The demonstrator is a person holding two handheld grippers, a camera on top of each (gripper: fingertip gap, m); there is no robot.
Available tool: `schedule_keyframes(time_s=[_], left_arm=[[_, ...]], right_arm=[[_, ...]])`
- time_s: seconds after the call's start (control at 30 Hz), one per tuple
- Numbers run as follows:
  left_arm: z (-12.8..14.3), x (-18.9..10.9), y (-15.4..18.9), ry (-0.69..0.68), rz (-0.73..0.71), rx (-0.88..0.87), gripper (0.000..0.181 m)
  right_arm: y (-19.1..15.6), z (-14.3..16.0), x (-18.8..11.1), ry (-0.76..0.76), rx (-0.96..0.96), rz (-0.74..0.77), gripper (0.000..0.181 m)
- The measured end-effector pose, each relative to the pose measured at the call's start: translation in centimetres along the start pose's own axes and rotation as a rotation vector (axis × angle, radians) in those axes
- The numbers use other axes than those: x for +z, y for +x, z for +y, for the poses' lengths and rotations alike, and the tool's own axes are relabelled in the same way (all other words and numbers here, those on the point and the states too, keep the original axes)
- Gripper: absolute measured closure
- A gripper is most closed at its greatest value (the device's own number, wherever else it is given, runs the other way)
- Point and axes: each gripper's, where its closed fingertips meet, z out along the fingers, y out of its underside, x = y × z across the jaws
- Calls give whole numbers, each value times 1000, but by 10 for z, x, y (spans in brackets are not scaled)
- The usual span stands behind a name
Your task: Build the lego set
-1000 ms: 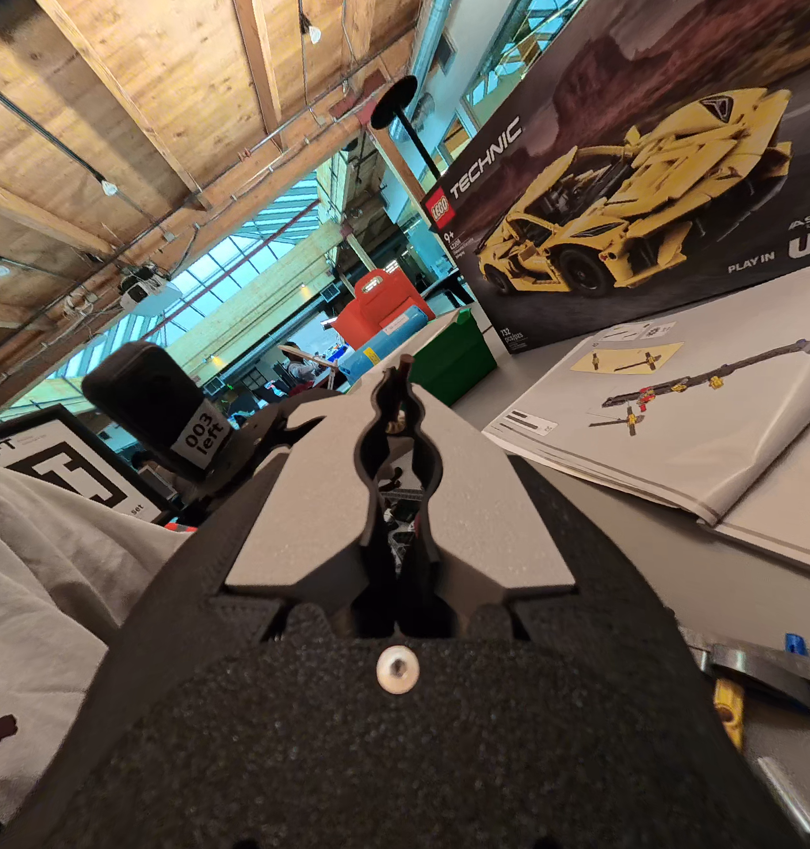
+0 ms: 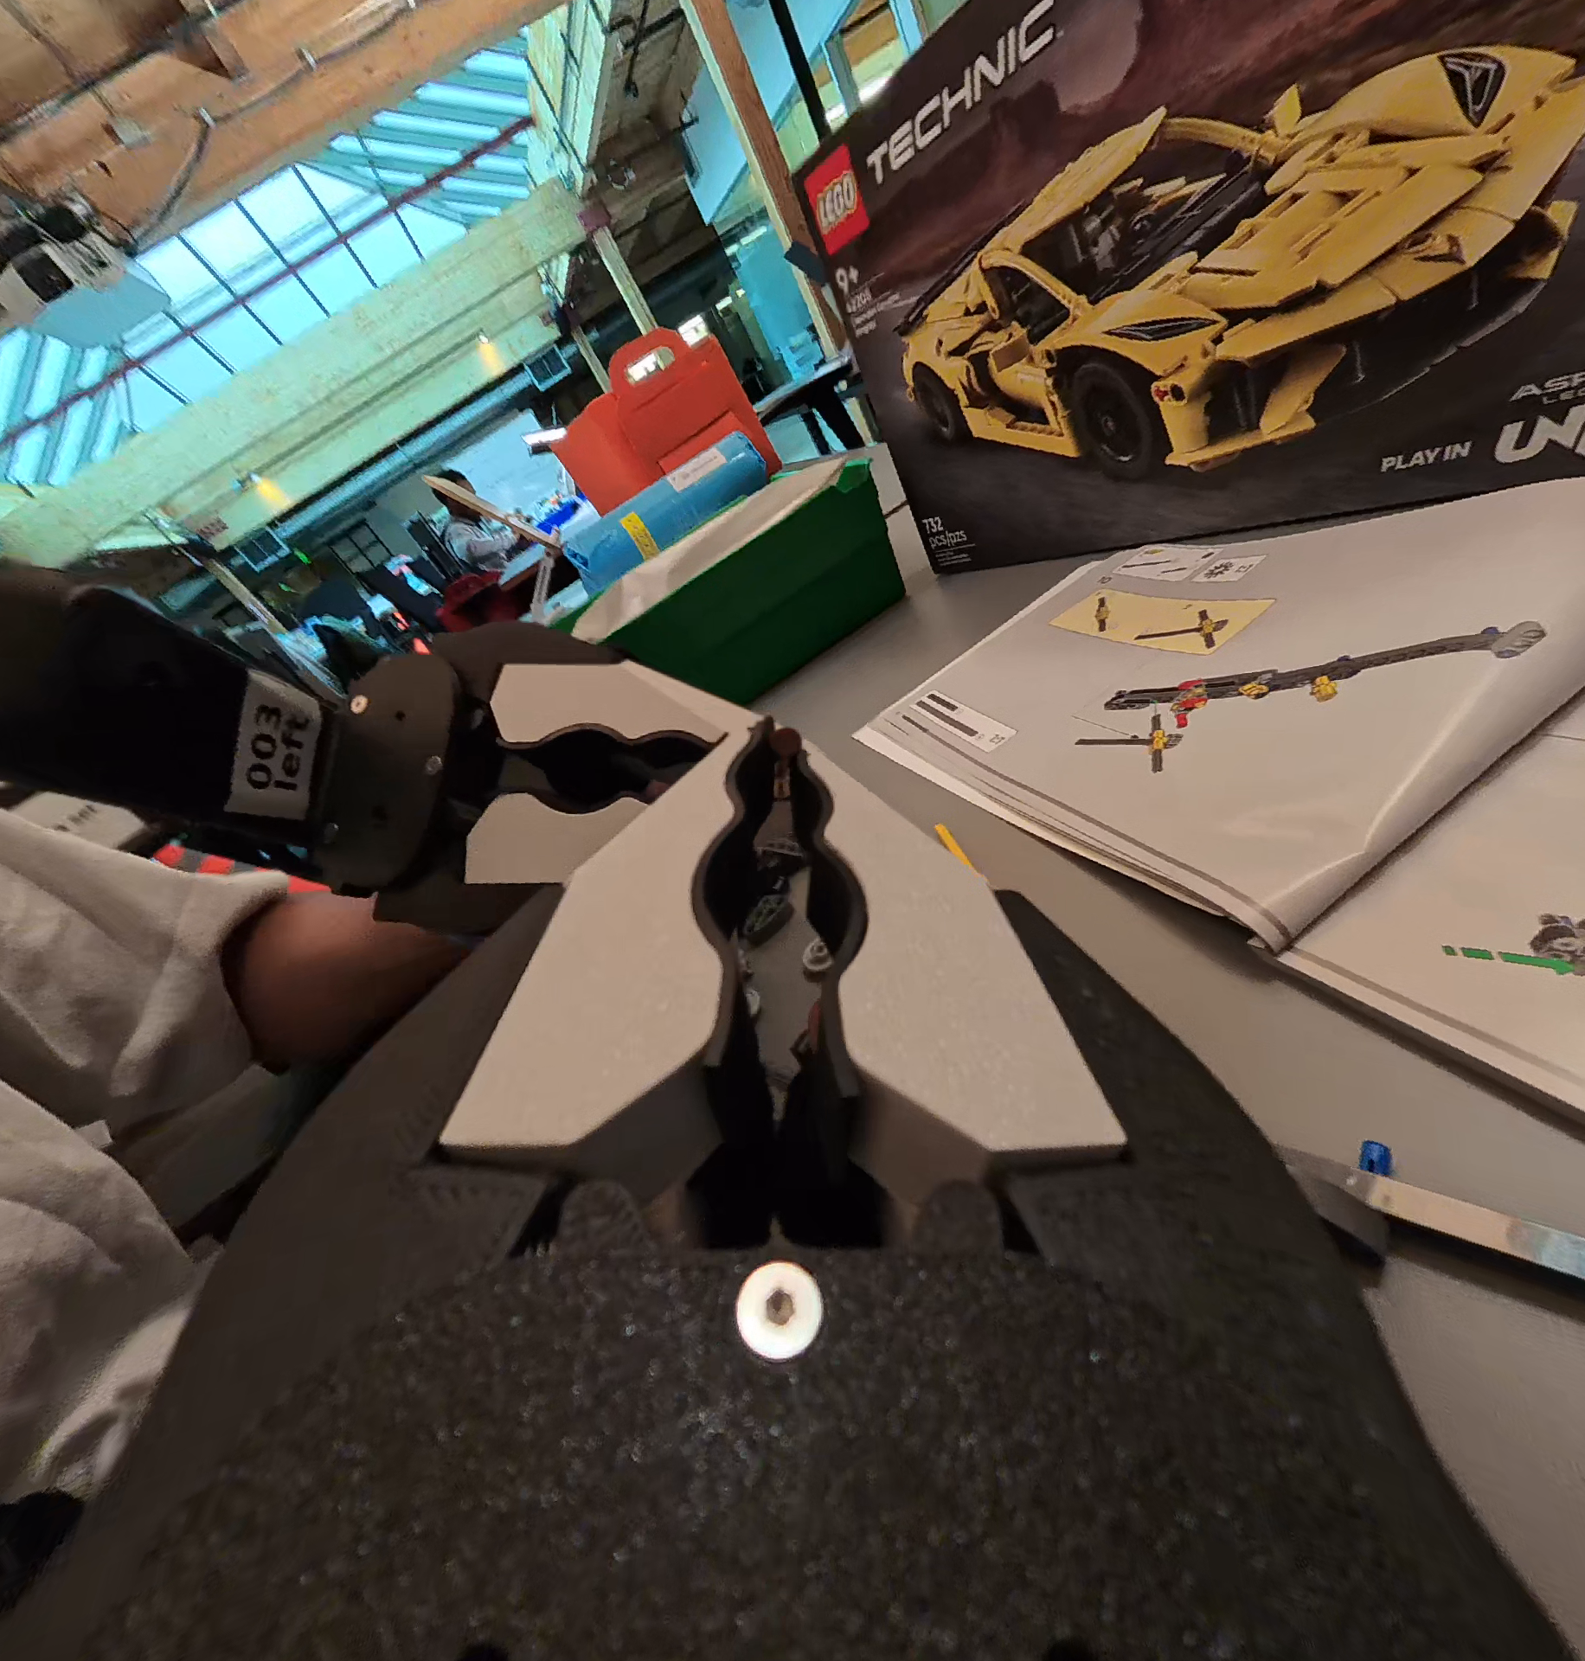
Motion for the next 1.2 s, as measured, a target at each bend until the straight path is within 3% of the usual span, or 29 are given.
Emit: schedule_keyframes(time_s=[0.63, 0.8, 0.9, 1.2], left_arm=[[-3, 0, 6, 50, 10, 62, 179], [7, -2, 4, 49, -24, 298, 179], [9, -1, 10, 61, -62, 517, 179], [9, 0, 20, 62, -41, 536, 179]], right_arm=[[-3, -1, -3, -55, -3, -33, 177], [5, 9, -21, -181, -133, -18, 156], [2, 12, -26, -217, -189, -53, 157], [1, 22, -26, -265, -228, -62, 177]])
